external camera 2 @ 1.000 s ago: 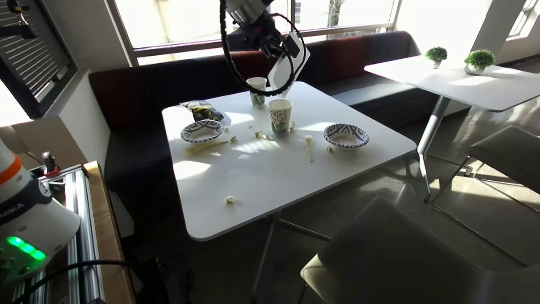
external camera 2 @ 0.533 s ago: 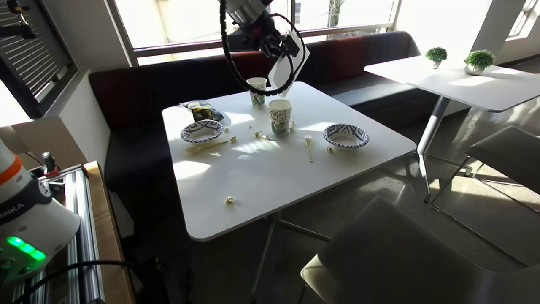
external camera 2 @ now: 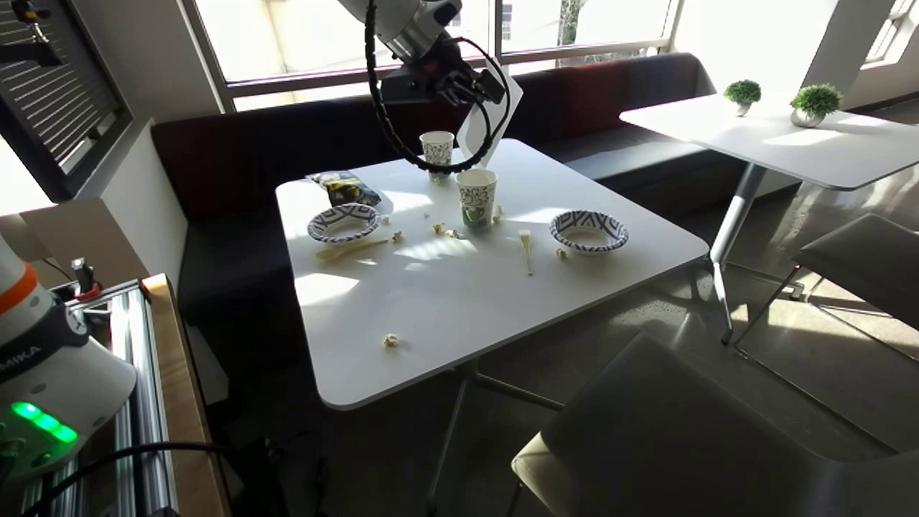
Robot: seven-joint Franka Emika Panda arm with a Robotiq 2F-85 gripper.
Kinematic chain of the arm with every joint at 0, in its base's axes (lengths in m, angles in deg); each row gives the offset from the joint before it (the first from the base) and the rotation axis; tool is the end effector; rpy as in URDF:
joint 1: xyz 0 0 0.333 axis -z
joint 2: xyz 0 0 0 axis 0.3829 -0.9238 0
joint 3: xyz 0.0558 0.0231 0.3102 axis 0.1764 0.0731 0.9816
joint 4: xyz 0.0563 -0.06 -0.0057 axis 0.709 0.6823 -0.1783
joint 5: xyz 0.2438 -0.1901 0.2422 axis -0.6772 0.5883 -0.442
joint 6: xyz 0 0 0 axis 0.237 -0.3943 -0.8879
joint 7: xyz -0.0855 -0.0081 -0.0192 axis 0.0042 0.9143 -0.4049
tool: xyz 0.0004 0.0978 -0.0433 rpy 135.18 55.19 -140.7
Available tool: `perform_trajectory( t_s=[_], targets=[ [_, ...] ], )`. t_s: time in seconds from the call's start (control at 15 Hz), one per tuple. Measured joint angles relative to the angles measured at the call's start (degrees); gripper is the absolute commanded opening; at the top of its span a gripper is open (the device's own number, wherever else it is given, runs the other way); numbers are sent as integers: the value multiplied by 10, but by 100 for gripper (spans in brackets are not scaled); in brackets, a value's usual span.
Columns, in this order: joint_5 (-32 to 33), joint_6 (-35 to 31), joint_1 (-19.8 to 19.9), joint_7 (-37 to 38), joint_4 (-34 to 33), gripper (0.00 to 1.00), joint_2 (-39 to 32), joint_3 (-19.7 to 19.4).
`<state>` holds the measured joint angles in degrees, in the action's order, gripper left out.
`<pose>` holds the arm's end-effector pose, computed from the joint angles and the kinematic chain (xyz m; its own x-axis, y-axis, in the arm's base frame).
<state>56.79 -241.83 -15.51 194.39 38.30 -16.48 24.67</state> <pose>0.5915 0.0492 0.3503 0.6818 0.2130 0.6999 0.0887 -0.9737 0.2100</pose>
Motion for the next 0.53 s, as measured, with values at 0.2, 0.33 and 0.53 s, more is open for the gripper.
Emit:
perform_trajectory(
  t_s=[0.2, 0.33, 0.53],
  targets=[
    [0, 24, -15, 1, 26, 0, 7, -12],
    [0, 41, -29, 2, 43, 0, 14, -27],
    [0, 68, -44, 2, 67, 0, 29, -39]
  ],
)
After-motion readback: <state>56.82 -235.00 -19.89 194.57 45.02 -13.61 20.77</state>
